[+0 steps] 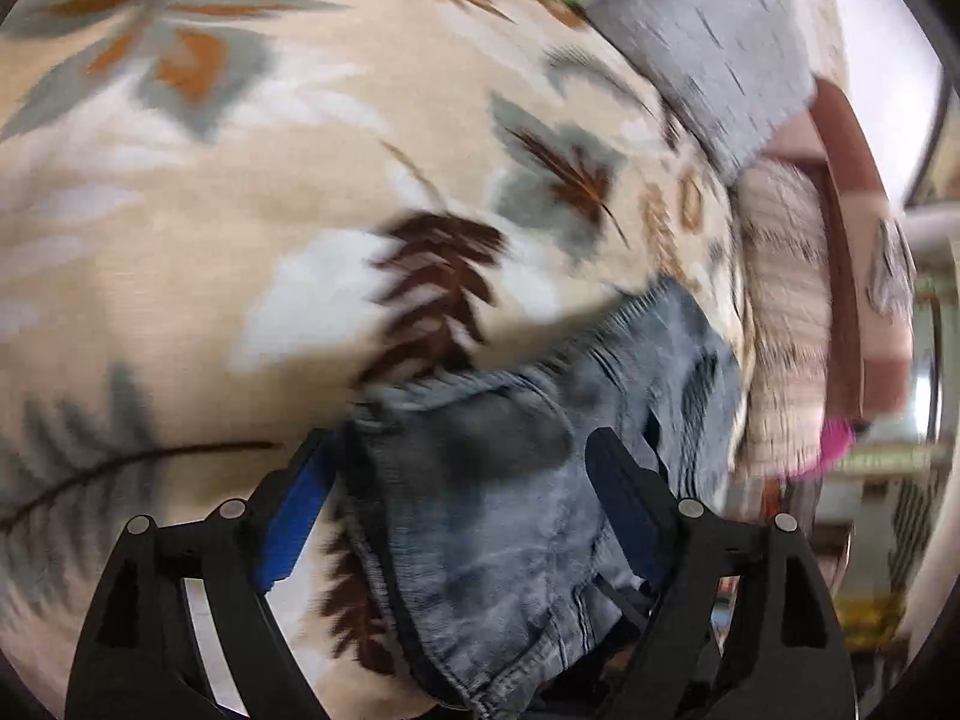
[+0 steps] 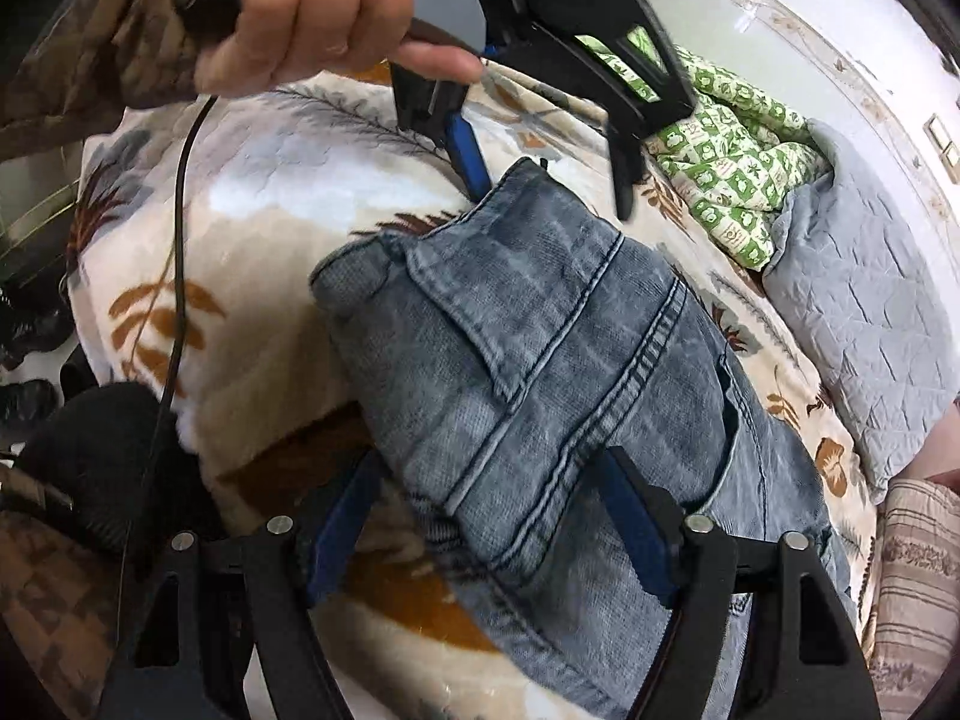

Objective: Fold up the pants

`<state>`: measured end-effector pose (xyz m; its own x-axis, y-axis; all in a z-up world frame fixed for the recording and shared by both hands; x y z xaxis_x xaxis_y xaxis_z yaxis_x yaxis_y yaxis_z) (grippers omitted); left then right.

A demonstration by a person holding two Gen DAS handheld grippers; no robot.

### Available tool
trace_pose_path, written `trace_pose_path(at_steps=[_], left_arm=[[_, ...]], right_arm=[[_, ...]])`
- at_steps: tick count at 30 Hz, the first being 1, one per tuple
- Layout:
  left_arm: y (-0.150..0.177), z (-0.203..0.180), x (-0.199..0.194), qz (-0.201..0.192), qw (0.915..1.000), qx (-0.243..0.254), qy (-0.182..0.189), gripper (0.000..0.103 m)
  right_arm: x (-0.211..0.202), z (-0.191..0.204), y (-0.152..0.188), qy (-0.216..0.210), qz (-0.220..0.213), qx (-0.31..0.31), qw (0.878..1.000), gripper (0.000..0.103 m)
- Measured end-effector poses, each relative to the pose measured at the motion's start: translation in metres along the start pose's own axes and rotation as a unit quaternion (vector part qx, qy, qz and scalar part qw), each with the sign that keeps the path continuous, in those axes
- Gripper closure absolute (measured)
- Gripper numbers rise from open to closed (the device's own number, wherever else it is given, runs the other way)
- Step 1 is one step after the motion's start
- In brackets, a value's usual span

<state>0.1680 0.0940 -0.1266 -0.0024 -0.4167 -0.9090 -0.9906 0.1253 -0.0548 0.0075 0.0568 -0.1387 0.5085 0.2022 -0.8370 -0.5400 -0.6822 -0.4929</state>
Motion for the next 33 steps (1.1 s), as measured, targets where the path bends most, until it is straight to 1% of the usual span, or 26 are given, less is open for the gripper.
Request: trace_pose_path(at_steps=[1, 3, 4, 5, 6, 7, 8, 9, 10, 12, 18, 21, 24, 25, 26, 30, 33], left_arm=[[0.001, -0.005, 0.002, 0.0, 0.9999, 0.011, -0.001, 0.018], [0.004, -0.01, 0.002, -0.011, 0.9996, 0.025, -0.002, 0.021], [0.005, -0.012, 0.001, -0.015, 0.9996, 0.024, 0.007, 0.032], [0.006, -0.014, 0.001, -0.012, 0.9996, 0.021, 0.015, 0.053], [0.007, -0.015, 0.003, -0.006, 0.9996, 0.018, 0.022, 0.061], [0.009, -0.018, 0.002, -0.005, 0.9995, 0.016, 0.027, 0.067], [0.01, -0.021, 0.001, -0.012, 0.9995, 0.018, 0.021, 0.07], [0.012, -0.027, -0.002, -0.026, 0.9992, 0.031, 0.003, 0.072], [0.013, -0.032, -0.004, -0.032, 0.9987, 0.038, -0.006, 0.074], [0.015, -0.042, -0.012, -0.048, 0.9973, 0.05, -0.025, 0.075], [0.012, -0.066, -0.04, -0.066, 0.9969, 0.039, -0.016, 0.079], [0.011, -0.084, -0.051, -0.078, 0.9959, 0.041, -0.022, 0.079], [0.01, -0.108, -0.06, -0.087, 0.9946, 0.048, -0.03, 0.08], [0.008, -0.119, -0.063, -0.092, 0.9939, 0.051, -0.032, 0.081], [0.006, -0.127, -0.064, -0.094, 0.9934, 0.056, -0.035, 0.084], [0.003, -0.165, -0.066, -0.097, 0.991, 0.078, -0.048, 0.086], [0.003, -0.2, -0.064, -0.102, 0.9876, 0.103, -0.059, 0.087]], right_arm=[[0.001, -0.001, -0.002, 0.002, -0.002, 0.0, 1.0, 0.03], [0.002, -0.004, -0.006, 0.004, -0.005, -0.005, 1.0, 0.042], [0.001, -0.005, -0.007, 0.004, -0.006, -0.007, 1.0, 0.044], [0.0, -0.003, -0.008, 0.0, -0.008, -0.01, 1.0, 0.053], [-0.001, -0.002, -0.009, -0.008, -0.01, -0.017, 1.0, 0.065], [-0.002, 0.002, -0.009, -0.014, -0.011, -0.027, 0.999, 0.07], [-0.003, 0.005, -0.009, -0.011, -0.01, -0.039, 0.999, 0.072], [-0.005, 0.008, -0.009, -0.007, -0.01, -0.05, 0.999, 0.077], [-0.008, 0.008, -0.009, -0.008, -0.012, -0.053, 0.998, 0.077], [-0.014, 0.004, -0.009, -0.016, -0.019, -0.038, 0.999, 0.08], [-0.051, -0.012, -0.012, -0.024, -0.063, 0.007, 0.998, 0.081], [-0.071, -0.027, -0.01, -0.032, -0.086, 0.039, 0.995, 0.082], [-0.093, -0.048, -0.004, -0.037, -0.112, 0.077, 0.99, 0.082], [-0.099, -0.054, -0.002, -0.037, -0.119, 0.088, 0.988, 0.082], [-0.106, -0.062, 0.002, -0.038, -0.127, 0.102, 0.986, 0.083], [-0.125, -0.086, 0.018, -0.039, -0.146, 0.139, 0.979, 0.084], [-0.137, -0.104, 0.033, -0.046, -0.161, 0.173, 0.971, 0.084]])
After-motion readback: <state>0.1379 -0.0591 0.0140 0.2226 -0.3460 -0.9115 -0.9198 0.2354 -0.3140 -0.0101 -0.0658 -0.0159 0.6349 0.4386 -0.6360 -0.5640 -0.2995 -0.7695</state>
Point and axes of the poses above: each gripper's, at about its wrist camera, not at the fingertips, and x roughly the way its jaws point, z to its left, y to its underside, the point moved 7 cm from there along x, roughly the way its jaws point, and after that the axes turned 13 degrees about -y, right-handed, at the moved point
